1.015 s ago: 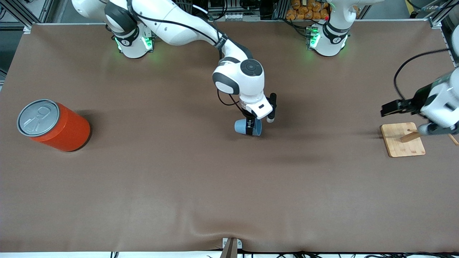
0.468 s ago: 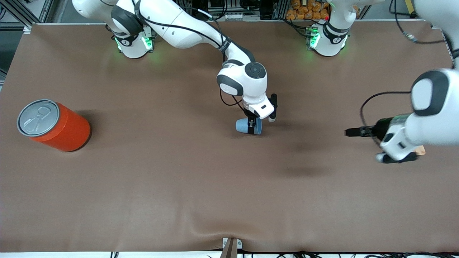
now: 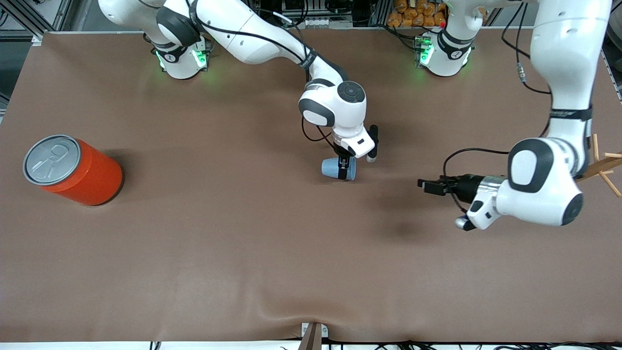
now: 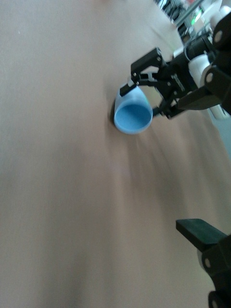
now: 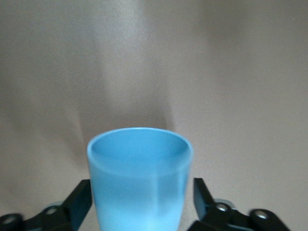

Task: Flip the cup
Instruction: 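Hold the cup with the right gripper while the left gripper approaches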

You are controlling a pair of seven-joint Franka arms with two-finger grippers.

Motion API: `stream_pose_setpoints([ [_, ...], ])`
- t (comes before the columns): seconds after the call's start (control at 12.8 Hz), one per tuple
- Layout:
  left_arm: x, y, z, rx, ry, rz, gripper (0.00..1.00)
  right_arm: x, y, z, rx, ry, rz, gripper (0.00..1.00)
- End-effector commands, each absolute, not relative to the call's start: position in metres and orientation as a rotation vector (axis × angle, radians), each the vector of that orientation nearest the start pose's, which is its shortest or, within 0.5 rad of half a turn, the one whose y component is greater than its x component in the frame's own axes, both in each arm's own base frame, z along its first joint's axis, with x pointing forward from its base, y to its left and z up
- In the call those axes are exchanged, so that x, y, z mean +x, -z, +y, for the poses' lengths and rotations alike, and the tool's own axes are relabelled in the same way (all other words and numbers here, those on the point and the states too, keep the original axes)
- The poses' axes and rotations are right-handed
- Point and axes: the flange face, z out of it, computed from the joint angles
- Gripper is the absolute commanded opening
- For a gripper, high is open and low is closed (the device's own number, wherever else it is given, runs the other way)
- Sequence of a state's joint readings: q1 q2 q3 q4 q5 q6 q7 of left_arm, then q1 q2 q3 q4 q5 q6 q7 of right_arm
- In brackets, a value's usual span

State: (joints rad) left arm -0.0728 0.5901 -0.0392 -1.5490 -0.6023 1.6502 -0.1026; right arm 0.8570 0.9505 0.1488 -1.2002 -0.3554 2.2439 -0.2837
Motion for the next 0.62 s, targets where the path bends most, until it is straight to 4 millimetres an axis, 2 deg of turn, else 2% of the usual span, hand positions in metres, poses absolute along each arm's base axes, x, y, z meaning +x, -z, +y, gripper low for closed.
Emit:
stream_pose_setpoints([
  [0.0,0.632,-0.27,-0.161,2.456,0.75,0.247,1.0,0.451,-0.212,0.632,-2.476,0.285,-2.132,1.0],
  [0.16,0.629,-0.261,-0.172,2.4,0.747,0.315,1.0,0.451,-0.212,0.632,-2.477,0.282,-2.131,1.0],
  [0.23,0.625,-0.257,-0.184,2.392,0.76,0.315,1.0,0.45,-0.214,0.632,-2.478,0.277,-2.13,1.0],
  [0.39,0.624,-0.241,-0.203,2.417,0.755,0.352,1.0,0.452,-0.229,0.631,-2.486,0.279,-2.117,1.0],
  [0.47,0.623,-0.227,-0.211,2.426,0.756,0.369,1.0,0.451,-0.238,0.63,-2.497,0.254,-2.114,1.0],
  [0.55,0.622,-0.217,-0.214,2.434,0.752,0.379,1.0,0.451,-0.25,0.629,-2.504,0.235,-2.117,1.0],
])
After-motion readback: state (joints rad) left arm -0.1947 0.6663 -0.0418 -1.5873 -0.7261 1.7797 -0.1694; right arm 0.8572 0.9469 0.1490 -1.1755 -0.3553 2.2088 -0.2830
